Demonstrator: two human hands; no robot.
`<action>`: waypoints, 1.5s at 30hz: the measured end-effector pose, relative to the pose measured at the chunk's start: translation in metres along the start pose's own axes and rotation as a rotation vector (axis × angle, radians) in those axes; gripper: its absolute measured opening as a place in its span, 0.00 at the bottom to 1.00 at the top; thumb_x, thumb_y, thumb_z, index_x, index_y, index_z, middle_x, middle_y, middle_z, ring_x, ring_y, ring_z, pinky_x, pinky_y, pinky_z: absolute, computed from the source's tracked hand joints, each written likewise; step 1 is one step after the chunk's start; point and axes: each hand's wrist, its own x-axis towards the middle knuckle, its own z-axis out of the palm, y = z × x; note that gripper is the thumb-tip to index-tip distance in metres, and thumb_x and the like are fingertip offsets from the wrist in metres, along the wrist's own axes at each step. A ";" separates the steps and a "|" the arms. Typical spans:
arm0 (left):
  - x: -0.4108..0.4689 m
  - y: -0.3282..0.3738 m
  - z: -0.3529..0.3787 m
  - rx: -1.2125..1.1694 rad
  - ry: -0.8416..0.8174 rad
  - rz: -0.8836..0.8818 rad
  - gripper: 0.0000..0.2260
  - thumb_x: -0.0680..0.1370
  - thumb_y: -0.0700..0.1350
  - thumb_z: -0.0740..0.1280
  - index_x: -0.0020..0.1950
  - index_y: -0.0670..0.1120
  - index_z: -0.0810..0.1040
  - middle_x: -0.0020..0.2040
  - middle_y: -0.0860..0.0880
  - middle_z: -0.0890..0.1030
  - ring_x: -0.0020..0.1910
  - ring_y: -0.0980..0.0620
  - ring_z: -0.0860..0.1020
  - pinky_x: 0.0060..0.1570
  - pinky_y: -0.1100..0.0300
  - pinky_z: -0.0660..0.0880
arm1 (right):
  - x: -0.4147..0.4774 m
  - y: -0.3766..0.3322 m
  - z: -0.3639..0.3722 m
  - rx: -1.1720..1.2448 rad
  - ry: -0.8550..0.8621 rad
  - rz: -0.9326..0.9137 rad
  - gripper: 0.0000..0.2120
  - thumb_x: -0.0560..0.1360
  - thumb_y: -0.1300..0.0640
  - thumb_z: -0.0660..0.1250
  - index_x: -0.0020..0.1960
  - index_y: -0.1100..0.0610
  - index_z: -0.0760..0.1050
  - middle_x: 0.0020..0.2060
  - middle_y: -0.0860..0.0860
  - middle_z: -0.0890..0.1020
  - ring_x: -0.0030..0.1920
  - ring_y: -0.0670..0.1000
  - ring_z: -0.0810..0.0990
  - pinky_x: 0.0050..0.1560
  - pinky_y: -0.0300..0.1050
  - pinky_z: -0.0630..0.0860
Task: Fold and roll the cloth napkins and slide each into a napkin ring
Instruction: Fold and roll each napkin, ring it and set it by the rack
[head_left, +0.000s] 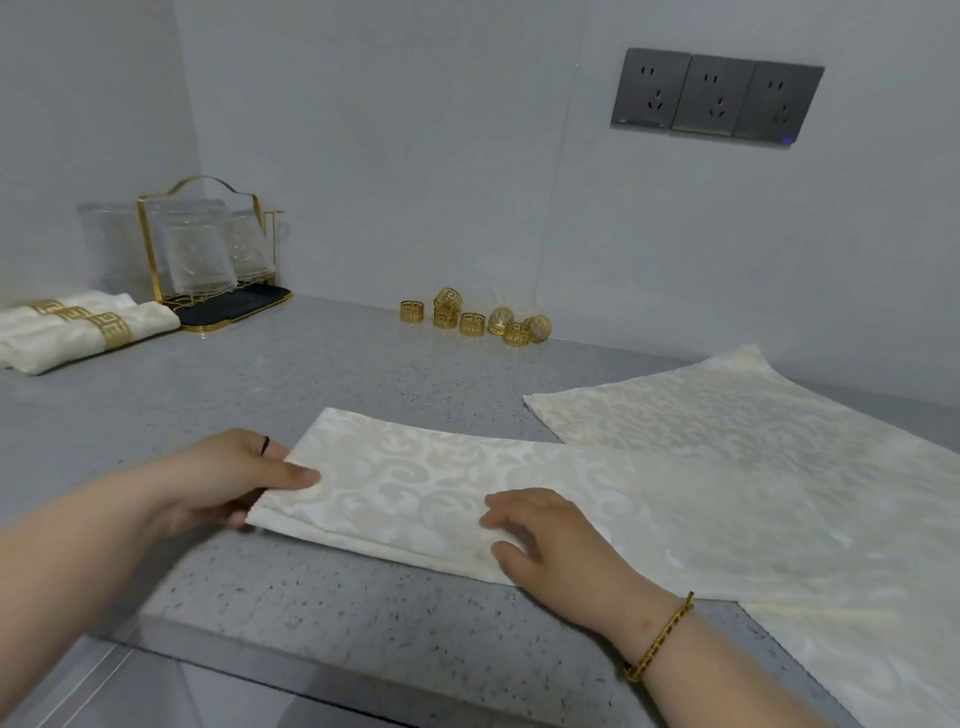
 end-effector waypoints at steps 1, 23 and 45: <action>-0.005 0.000 -0.005 -0.021 0.023 0.003 0.18 0.73 0.40 0.69 0.22 0.43 0.72 0.21 0.45 0.70 0.18 0.53 0.66 0.20 0.67 0.62 | 0.001 -0.005 0.000 -0.005 -0.014 -0.002 0.15 0.78 0.56 0.59 0.64 0.53 0.71 0.68 0.44 0.68 0.69 0.44 0.61 0.60 0.26 0.50; -0.055 0.143 0.079 0.044 -0.104 0.499 0.21 0.63 0.49 0.69 0.50 0.37 0.80 0.45 0.45 0.83 0.45 0.52 0.80 0.51 0.60 0.75 | 0.006 -0.047 -0.093 1.421 0.129 0.273 0.20 0.78 0.44 0.52 0.50 0.58 0.76 0.41 0.53 0.81 0.38 0.49 0.82 0.37 0.43 0.80; -0.034 0.041 0.157 0.920 -0.165 0.748 0.57 0.46 0.81 0.29 0.73 0.62 0.51 0.67 0.68 0.44 0.72 0.62 0.48 0.67 0.69 0.45 | -0.087 0.067 -0.101 0.511 0.209 0.889 0.21 0.76 0.62 0.61 0.27 0.57 0.58 0.23 0.52 0.62 0.23 0.50 0.60 0.25 0.38 0.57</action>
